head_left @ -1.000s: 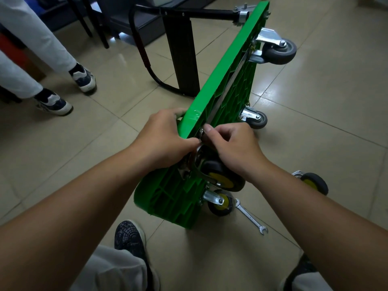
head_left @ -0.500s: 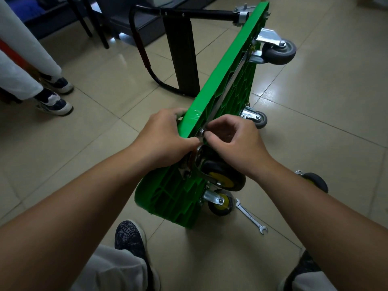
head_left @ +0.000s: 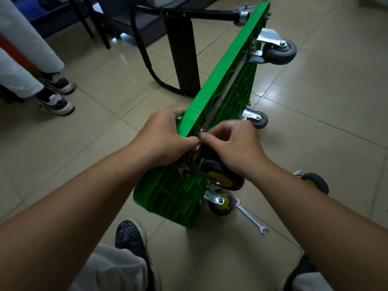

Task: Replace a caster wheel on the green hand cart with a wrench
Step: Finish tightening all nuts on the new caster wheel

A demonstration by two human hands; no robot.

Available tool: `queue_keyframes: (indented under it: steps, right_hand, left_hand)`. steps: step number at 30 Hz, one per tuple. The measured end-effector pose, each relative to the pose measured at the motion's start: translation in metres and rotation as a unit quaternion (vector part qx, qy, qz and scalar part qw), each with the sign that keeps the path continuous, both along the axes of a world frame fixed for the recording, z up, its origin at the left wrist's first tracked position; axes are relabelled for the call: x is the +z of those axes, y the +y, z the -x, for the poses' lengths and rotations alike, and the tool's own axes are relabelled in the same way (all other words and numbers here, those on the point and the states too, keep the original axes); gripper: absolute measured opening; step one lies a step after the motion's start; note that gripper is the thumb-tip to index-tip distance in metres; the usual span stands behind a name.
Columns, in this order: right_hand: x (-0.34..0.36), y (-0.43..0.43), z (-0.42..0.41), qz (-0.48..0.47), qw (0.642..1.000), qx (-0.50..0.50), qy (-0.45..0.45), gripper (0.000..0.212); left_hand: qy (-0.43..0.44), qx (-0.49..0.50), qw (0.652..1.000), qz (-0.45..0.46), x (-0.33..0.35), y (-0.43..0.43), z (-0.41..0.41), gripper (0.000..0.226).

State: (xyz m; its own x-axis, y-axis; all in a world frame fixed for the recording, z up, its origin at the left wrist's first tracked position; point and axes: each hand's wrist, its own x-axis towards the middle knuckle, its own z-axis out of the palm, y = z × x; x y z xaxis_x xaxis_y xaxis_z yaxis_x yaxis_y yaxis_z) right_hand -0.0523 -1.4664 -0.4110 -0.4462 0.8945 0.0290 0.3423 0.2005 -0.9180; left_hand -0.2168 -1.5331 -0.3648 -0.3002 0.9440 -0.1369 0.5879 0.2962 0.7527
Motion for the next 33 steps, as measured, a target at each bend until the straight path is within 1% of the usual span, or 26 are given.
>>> queue_keyframes:
  steps: [1, 3, 5, 7, 9, 13, 16, 17, 18, 20, 22, 24, 26, 28, 32, 33]
  right_hand:
    - [-0.0009, -0.0016, 0.0008, -0.001, 1.000, 0.001, -0.014, 0.010]
    - [-0.0007, -0.0024, 0.0012, -0.035, 0.999, -0.009, -0.025, 0.009]
    - [0.0028, -0.0013, 0.0012, -0.064, 0.998, -0.008, -0.005, 0.013]
    - [0.0038, -0.0012, 0.0015, -0.063, 0.998, 0.005, 0.012, 0.018]
    - [0.0041, -0.0036, 0.0027, -0.058, 0.998, -0.005, 0.018, 0.015]
    - [0.0055, -0.0020, 0.0048, -0.006, 0.999, -0.018, 0.030, 0.010]
    - [0.0075, 0.0028, 0.0050, 0.098, 0.993, -0.028, 0.066, 0.012]
    - [0.0076, 0.0027, 0.0051, 0.116, 0.990, -0.031, 0.075, 0.012]
    - [0.0065, 0.0023, 0.0051, 0.107, 0.991, -0.032, 0.072, 0.013]
    - [0.0041, 0.0012, 0.0040, 0.024, 0.999, -0.021, 0.035, 0.014]
    - [0.0036, 0.0008, 0.0021, -0.054, 0.999, 0.003, 0.000, 0.015]
    - [0.0032, 0.0027, 0.0005, -0.087, 0.996, 0.021, -0.019, 0.016]
    - [0.0035, 0.0047, 0.0007, -0.092, 0.995, 0.022, -0.026, 0.015]
    - [0.0028, 0.0051, 0.0026, -0.076, 0.997, 0.014, -0.021, 0.014]
    - [0.0011, 0.0039, 0.0044, 0.008, 0.999, -0.015, 0.028, 0.012]
    - [0.0012, 0.0049, 0.0034, 0.014, 0.999, -0.013, 0.027, 0.012]
  left_hand:
    - [0.003, 0.002, 1.000, 0.001, 0.0006, -0.0001, -0.0002, 0.061]
    - [0.004, -0.001, 1.000, 0.001, 0.0006, -0.0002, -0.0009, 0.060]
    - [0.007, -0.002, 1.000, -0.001, 0.0003, -0.0003, -0.0012, 0.061]
    - [0.011, 0.000, 1.000, -0.001, 0.0007, -0.0004, -0.0015, 0.062]
    - [0.015, 0.003, 1.000, -0.001, 0.0014, -0.0006, -0.0019, 0.062]
    - [0.036, 0.003, 0.999, -0.007, 0.0044, -0.0019, -0.0045, 0.061]
    - [0.050, 0.004, 0.999, -0.008, 0.0050, -0.0013, -0.0050, 0.058]
    - [0.050, 0.004, 0.999, -0.006, 0.0053, -0.0012, -0.0050, 0.058]
    - [0.048, 0.004, 0.999, -0.006, 0.0051, -0.0012, -0.0048, 0.058]
    - [0.042, 0.002, 0.999, -0.006, 0.0051, -0.0014, -0.0044, 0.058]
    - [0.035, 0.002, 0.999, -0.004, 0.0052, -0.0015, -0.0048, 0.060]
    - [0.032, 0.005, 0.999, -0.003, 0.0044, -0.0012, -0.0050, 0.062]
    - [0.033, 0.008, 0.999, -0.003, 0.0040, -0.0009, -0.0048, 0.061]
    - [0.034, 0.007, 0.999, -0.003, 0.0040, -0.0008, -0.0050, 0.061]
    - [0.045, 0.006, 0.999, -0.005, 0.0042, -0.0005, -0.0057, 0.062]
    - [0.047, 0.007, 0.999, -0.006, 0.0038, -0.0007, -0.0060, 0.062]
